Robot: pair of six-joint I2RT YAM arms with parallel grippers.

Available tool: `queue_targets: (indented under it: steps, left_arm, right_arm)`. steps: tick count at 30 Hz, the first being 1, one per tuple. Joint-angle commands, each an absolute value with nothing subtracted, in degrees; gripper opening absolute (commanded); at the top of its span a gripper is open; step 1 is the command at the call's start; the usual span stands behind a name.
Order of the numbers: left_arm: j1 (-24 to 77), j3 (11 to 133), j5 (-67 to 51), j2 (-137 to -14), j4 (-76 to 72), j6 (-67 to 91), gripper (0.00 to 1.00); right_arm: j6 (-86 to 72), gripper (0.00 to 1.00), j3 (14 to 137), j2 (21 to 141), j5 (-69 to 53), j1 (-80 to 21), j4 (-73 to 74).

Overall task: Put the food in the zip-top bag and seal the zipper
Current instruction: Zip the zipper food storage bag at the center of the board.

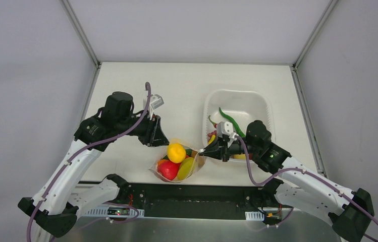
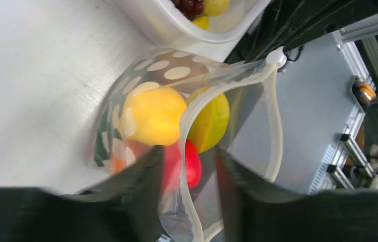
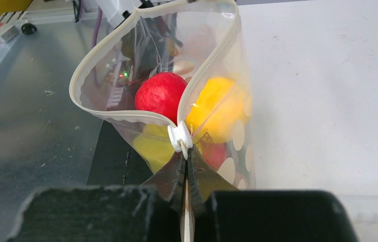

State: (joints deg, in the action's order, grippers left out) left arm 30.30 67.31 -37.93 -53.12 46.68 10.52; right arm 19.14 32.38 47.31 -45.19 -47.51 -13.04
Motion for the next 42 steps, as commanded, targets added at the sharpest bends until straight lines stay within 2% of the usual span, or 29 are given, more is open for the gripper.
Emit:
queue_targets:
  steps: [1,3,8,11,17,24,28,32,36,40,42]
  left_arm:
    - [30.4,70.4,-30.3,-51.7,50.9,7.6,0.54]
    - [30.4,70.0,-25.3,-50.0,51.7,7.5,0.63]
    - [30.4,67.3,-20.7,-45.0,51.1,6.4,0.78]
    - [30.4,65.5,-20.8,-42.1,50.3,5.7,0.8]
    - [30.4,58.2,-26.2,-36.7,44.0,1.4,0.85]
    - [30.4,54.9,-25.2,-34.5,39.8,-2.9,0.85]
    - [30.4,53.7,-22.0,-34.9,36.2,-4.7,0.83]
    - [30.4,50.2,-18.0,-32.6,30.9,-7.7,0.85]
    - [30.4,49.5,-21.6,-33.3,31.0,-12.6,0.83]
    - [30.5,50.3,-30.2,-36.0,32.6,-17.6,0.73]
    - [30.4,50.0,-32.7,-36.5,31.8,-18.1,0.61]
  right_arm:
    - [10.6,0.0,34.6,46.5,-38.7,-47.7,-16.7]
    - [8.3,0.0,34.6,47.0,-35.6,-47.6,-16.7]
    - [5.8,0.0,34.3,47.8,-26.9,-47.6,-16.7]
    - [3.4,0.0,35.0,48.5,-23.2,-46.6,-16.6]
    - [1.7,0.0,36.8,52.4,-25.7,-43.1,-15.2]
    - [2.0,0.0,36.6,53.1,-28.0,-41.4,-15.3]
    - [2.3,0.0,36.6,52.6,-30.1,-41.3,-15.2]
    - [2.9,0.0,36.2,52.0,-31.3,-41.2,-15.2]
    - [3.2,0.0,35.9,51.8,-32.2,-41.3,-15.3]
    - [3.3,0.0,36.2,52.4,-33.2,-41.2,-15.4]
    - [3.4,0.0,36.4,52.4,-33.1,-41.2,-15.4]
